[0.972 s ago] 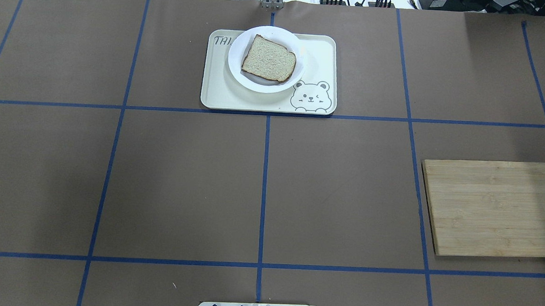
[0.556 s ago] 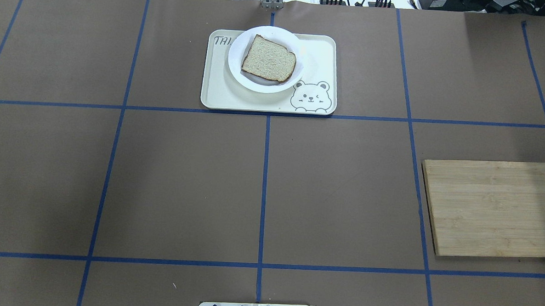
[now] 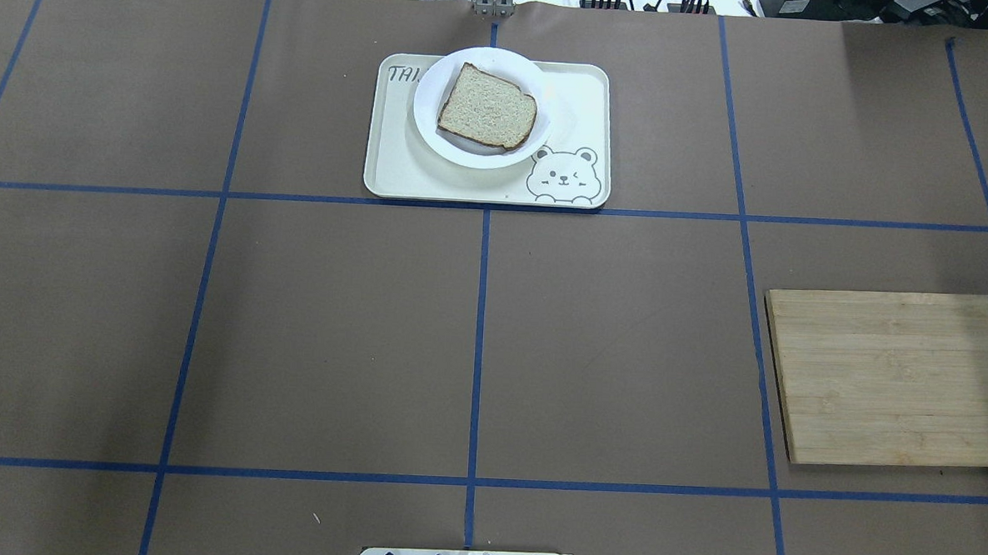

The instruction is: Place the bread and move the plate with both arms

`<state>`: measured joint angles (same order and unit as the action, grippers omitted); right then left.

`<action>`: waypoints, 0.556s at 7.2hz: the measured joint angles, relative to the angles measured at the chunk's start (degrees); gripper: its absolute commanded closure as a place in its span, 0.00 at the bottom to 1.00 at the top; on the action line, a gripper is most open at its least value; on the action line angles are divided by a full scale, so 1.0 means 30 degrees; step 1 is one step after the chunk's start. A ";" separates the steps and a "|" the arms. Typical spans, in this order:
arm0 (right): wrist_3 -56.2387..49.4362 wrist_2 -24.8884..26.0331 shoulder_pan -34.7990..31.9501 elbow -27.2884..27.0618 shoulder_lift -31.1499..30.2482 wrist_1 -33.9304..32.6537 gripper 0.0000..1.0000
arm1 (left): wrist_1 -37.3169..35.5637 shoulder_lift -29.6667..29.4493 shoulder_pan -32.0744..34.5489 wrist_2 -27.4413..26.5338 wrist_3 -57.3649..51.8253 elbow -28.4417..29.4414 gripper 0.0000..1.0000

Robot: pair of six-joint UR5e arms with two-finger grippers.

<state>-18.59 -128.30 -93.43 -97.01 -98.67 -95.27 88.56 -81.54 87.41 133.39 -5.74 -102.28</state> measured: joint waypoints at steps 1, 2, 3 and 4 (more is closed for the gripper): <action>0.0025 -0.0014 -0.0001 -0.0018 -0.0007 -0.0001 0.00 | 0.0030 0.0074 0.0084 0.0144 -0.0047 -0.0071 0.02; 0.0051 -0.0013 0.0000 -0.0026 -0.0009 -0.0001 0.00 | 0.0091 0.0083 0.0099 0.0160 -0.0110 -0.0170 0.02; 0.0061 -0.0003 0.0000 -0.0033 -0.0009 0.0005 0.00 | 0.0153 0.0059 0.0087 0.0071 -0.0129 -0.0216 0.02; 0.0046 0.0018 0.0001 -0.0114 -0.0006 0.0018 0.00 | 0.0208 0.0047 0.0085 0.0047 -0.0136 -0.0231 0.01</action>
<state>-18.45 -128.24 -93.43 -97.36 -98.69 -95.22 89.19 -81.40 87.67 133.53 -6.14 -102.97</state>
